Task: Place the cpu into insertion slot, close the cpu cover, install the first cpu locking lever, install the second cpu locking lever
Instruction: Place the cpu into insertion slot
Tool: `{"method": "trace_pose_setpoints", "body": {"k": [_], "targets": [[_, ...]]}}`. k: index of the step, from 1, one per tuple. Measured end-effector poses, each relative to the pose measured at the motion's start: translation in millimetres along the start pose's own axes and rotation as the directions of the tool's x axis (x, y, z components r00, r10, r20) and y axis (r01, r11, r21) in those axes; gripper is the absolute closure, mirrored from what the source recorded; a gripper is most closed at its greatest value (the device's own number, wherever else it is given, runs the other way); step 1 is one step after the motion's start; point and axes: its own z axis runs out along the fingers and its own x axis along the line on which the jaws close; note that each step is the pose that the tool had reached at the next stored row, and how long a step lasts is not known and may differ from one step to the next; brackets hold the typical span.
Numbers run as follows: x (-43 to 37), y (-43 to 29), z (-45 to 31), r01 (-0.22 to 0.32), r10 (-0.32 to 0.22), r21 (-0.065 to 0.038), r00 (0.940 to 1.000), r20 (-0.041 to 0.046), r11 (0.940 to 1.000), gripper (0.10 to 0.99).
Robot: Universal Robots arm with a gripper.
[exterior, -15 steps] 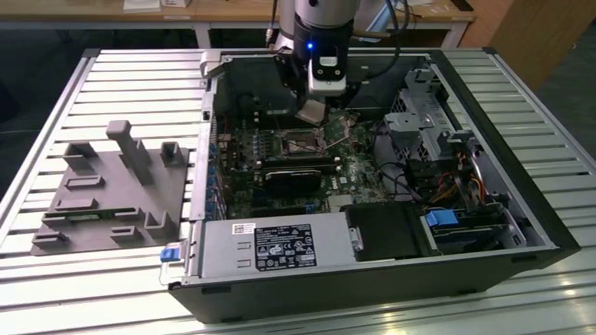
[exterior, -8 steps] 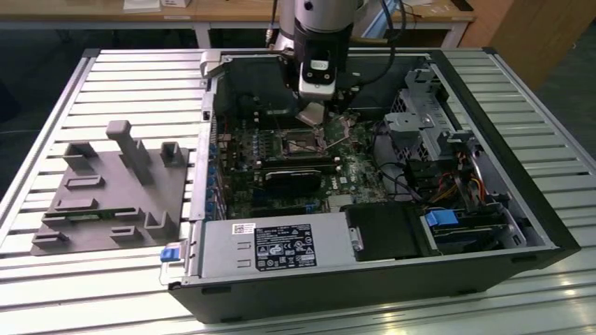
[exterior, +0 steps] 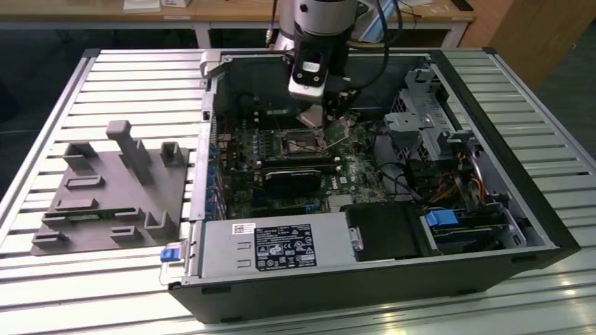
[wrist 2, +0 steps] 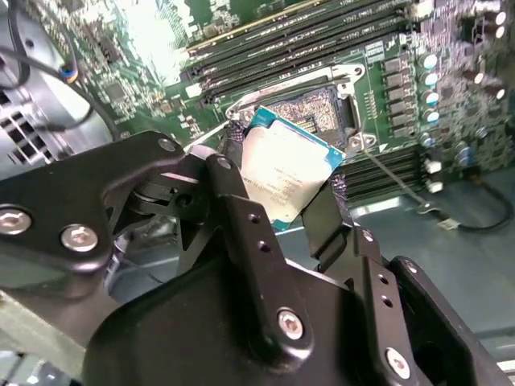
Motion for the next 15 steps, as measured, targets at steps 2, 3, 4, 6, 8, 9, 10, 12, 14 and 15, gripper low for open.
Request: {"method": "trace_pose_setpoints", "body": {"k": [2, 3, 4, 6, 8, 9, 10, 12, 14, 15], "targets": [[0.0, -0.1, 1.0, -0.036, 0.036, -0.001, 0.9994, 0.0032, 0.9994, 0.549], [0.0, -0.2, 1.5, -0.054, 0.054, -0.001, 0.9985, 0.0048, 0.9986, 0.549], [0.0, -0.2, 2.0, -0.072, 0.072, -0.002, 0.9974, 0.0064, 0.9974, 0.549], [-0.1, -0.3, 3.1, -0.108, 0.108, -0.003, 0.9941, 0.0097, 0.9941, 0.549], [-0.1, -0.4, 4.1, -0.144, 0.144, -0.004, 0.9894, 0.0128, 0.9895, 0.549], [-0.1, -0.4, 4.6, -0.162, 0.162, -0.004, 0.9867, 0.0143, 0.9868, 0.549], [-0.1, -0.4, 5.1, -0.18, 0.18, -0.005, 0.9836, 0.0158, 0.9837, 0.549], [-0.1, -0.6, 6.2, -0.216, 0.216, -0.006, 0.9762, 0.019, 0.9764, 0.549], [-0.1, -0.6, 7.2, -0.251, 0.251, -0.008, 0.9678, 0.0219, 0.968, 0.549], [-0.2, -0.7, 7.8, -0.268, 0.268, -0.008, 0.9632, 0.0234, 0.9634, 0.549]]}}
